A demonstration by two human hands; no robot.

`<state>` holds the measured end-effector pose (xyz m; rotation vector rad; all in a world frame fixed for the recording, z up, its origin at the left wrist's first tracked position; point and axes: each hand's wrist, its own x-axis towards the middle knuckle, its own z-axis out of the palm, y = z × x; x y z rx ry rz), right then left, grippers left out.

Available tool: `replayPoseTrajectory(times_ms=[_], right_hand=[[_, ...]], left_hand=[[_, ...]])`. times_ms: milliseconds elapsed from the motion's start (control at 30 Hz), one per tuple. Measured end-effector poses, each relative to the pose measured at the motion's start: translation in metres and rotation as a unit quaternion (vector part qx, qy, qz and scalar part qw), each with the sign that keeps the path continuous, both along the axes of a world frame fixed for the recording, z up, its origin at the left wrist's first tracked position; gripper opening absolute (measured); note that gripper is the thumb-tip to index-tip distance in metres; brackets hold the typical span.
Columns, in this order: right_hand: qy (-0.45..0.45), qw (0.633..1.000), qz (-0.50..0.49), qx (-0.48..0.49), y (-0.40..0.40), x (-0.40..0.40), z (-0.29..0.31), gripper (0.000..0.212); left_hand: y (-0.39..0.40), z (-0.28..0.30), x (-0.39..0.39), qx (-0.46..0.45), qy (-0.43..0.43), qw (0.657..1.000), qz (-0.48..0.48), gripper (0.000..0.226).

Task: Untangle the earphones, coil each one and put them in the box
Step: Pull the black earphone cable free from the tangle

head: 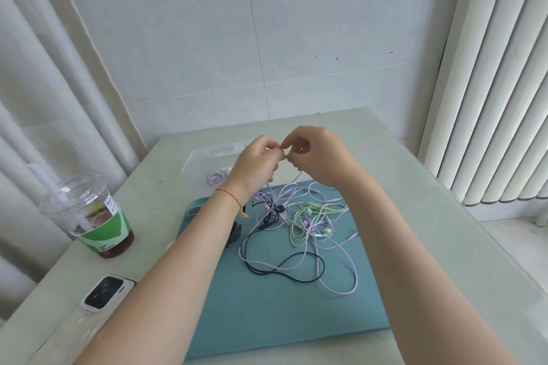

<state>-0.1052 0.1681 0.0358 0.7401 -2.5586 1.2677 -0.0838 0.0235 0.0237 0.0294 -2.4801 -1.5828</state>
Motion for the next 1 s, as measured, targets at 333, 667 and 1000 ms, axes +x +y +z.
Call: replayPoseTrajectory(times_ms=[333,667,1000], right_hand=[[0.063,0.988,-0.098,-0.099,-0.001,-0.009,-0.004,0.015],[-0.006,0.984,-0.174,0.038,0.013,-0.019,-0.014,0.024],[-0.061,0.992,0.0,0.112,-0.019,0.002,-0.016,0.018]], left_hand=[[-0.037,-0.042,0.004,-0.045,-0.025,0.997,0.05,0.034],[-0.045,-0.036,0.0,0.173,0.002,0.971,0.165,0.029],[-0.015,-0.03,-0.001,0.048,-0.025,0.997,0.054,0.035]])
